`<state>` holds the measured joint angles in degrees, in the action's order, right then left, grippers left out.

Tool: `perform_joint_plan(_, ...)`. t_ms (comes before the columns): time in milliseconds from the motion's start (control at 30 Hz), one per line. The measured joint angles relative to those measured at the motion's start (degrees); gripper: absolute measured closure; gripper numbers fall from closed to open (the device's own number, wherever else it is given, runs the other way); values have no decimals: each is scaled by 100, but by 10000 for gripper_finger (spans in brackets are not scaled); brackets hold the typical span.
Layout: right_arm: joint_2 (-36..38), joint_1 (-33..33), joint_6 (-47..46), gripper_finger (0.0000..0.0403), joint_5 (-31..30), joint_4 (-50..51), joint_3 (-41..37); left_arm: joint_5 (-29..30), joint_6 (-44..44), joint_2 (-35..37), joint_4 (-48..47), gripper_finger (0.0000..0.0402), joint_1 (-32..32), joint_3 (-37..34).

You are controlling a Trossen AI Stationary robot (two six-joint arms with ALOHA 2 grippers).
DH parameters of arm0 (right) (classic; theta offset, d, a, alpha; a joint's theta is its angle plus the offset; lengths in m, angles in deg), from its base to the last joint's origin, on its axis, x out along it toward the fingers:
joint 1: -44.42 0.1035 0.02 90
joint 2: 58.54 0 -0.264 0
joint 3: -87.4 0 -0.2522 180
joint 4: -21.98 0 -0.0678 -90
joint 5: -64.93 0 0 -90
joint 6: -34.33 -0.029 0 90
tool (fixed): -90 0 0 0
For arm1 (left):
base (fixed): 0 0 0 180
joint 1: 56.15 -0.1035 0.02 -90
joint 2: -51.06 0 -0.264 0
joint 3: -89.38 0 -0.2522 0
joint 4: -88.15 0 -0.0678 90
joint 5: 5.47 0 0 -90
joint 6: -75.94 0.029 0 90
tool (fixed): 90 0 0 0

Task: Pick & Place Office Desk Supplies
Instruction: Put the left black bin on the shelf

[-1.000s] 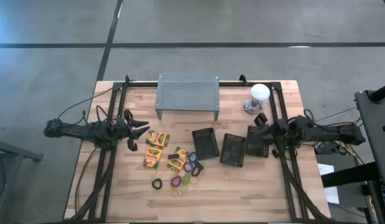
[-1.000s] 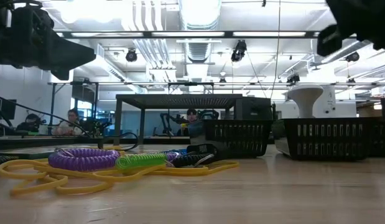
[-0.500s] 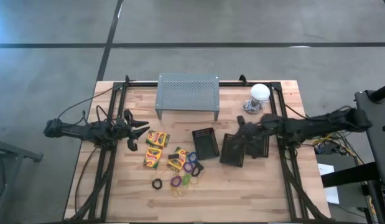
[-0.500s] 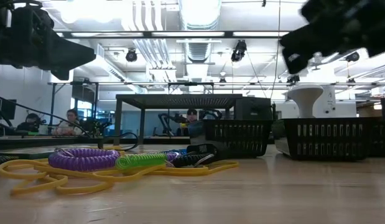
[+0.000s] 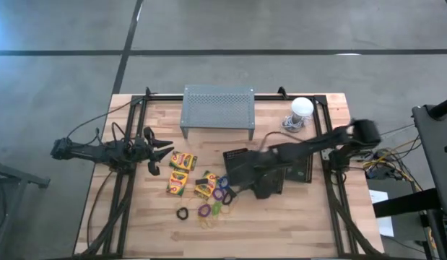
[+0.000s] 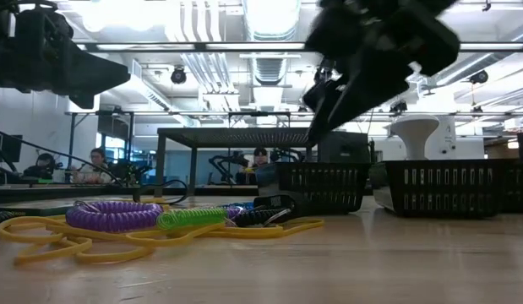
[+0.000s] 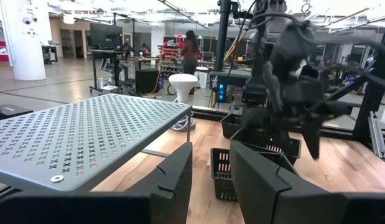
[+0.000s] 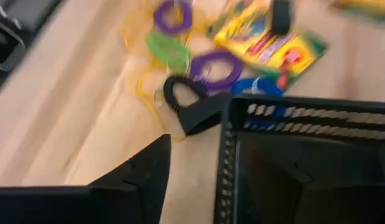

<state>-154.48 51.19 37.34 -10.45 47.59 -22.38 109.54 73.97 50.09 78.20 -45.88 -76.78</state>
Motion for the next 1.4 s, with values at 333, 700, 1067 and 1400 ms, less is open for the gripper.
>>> perform_joint_plan(333, -1555, 153, -31, 217, -1445, 2450, 2177, -2, 0, 0, 0, 288, -1, -1)
perform_joint_plan(700, -1986, 148, -624, 355, -1483, 3360, 3037, 0, 0, 0, 0, 288, 1, 1)
perform_joint_plan(1067, -1080, 209, -1306, 389, -1467, 3534, 3681, 0, 0, -37, 2, 288, 0, 0)
perform_joint_plan(1400, -511, -475, -225, 390, -2517, 3771, 4893, 0, 0, -74, 0, 288, 1, 1)
